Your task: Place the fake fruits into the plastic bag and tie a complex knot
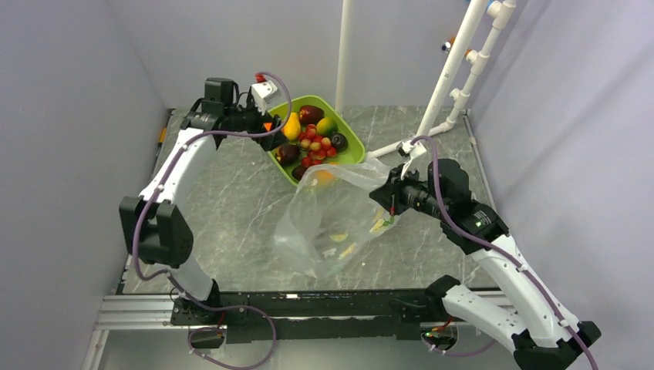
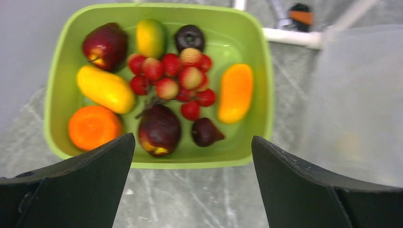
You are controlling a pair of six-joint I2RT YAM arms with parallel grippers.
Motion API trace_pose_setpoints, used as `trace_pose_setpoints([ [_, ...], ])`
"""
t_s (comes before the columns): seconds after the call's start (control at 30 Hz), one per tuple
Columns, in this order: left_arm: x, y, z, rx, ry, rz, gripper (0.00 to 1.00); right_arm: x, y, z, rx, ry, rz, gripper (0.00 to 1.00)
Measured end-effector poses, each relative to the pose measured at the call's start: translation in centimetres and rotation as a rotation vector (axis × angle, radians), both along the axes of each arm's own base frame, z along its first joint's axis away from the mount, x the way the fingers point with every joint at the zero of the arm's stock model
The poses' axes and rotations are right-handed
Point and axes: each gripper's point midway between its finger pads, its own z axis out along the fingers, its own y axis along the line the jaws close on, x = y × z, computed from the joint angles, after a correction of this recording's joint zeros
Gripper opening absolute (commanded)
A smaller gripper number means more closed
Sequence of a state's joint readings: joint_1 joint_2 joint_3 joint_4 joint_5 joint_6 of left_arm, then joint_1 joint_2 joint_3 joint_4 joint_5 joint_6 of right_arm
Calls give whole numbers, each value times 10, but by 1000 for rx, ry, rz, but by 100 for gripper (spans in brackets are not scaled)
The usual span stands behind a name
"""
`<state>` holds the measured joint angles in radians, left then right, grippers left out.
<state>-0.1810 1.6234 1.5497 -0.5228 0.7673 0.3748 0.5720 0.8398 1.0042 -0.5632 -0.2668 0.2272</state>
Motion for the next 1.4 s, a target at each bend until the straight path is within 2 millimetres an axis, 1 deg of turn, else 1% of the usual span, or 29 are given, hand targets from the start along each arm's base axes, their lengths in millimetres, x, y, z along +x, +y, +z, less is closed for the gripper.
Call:
trace_pose_setpoints([
  [0.03,10,1,-4,23,-9,18,99,2,-4,-1,7,21,-24,0],
  [0.1,33,5,-19,76,-16,54,100,4,-9,-6,14,61,-55,0],
  [0.17,58,9,-43,135,-2,88,99,7,-13,-15,9,110,-77,0],
  [0.23,76,14,-72,187,30,114,99,5,-16,-23,-1,147,-79,0],
  [0.27,83,16,-88,214,52,124,99,2,-16,-26,-5,162,-73,0],
  [0.33,90,22,-119,268,103,143,100,-3,-16,-29,-10,179,-54,0],
  [0.4,93,25,-141,314,140,151,100,-6,-16,-31,-15,185,-36,0],
  [0.47,96,24,-153,348,156,150,99,-9,-15,-32,-18,192,-14,0],
  [0.57,98,16,-167,392,161,140,99,-12,-12,-35,-18,207,17,0],
  [0.7,98,6,-180,431,162,122,99,-14,-8,-37,-10,229,46,0],
  [0.73,97,3,-185,444,165,118,98,-14,-7,-37,-8,234,50,0],
  [0.83,97,-2,-196,479,173,111,89,-13,-7,-38,-4,242,53,0],
  [0.9,102,-5,-203,495,173,114,75,-12,-7,-37,0,240,49,0],
  [0.97,103,-7,-208,502,180,114,61,-11,-7,-36,6,240,40,0],
  [1.07,102,-8,-205,497,183,114,46,-8,-8,-35,19,244,23,0],
  [1.13,100,-9,-200,485,189,116,42,-6,-7,-33,30,246,9,0],
  [1.2,93,-13,-185,446,205,110,42,-4,-7,-32,43,248,-5,0],
  [1.23,88,-15,-173,418,206,105,42,-3,-7,-32,52,252,-12,0],
  [1.3,76,-23,-138,338,189,83,42,-3,-5,-33,71,260,-20,0],
  [1.33,63,-30,-109,270,165,55,42,-3,-4,-33,80,267,-23,0],
  [1.4,35,-39,-58,164,108,-2,42,-4,-2,-33,99,280,-19,0],
])
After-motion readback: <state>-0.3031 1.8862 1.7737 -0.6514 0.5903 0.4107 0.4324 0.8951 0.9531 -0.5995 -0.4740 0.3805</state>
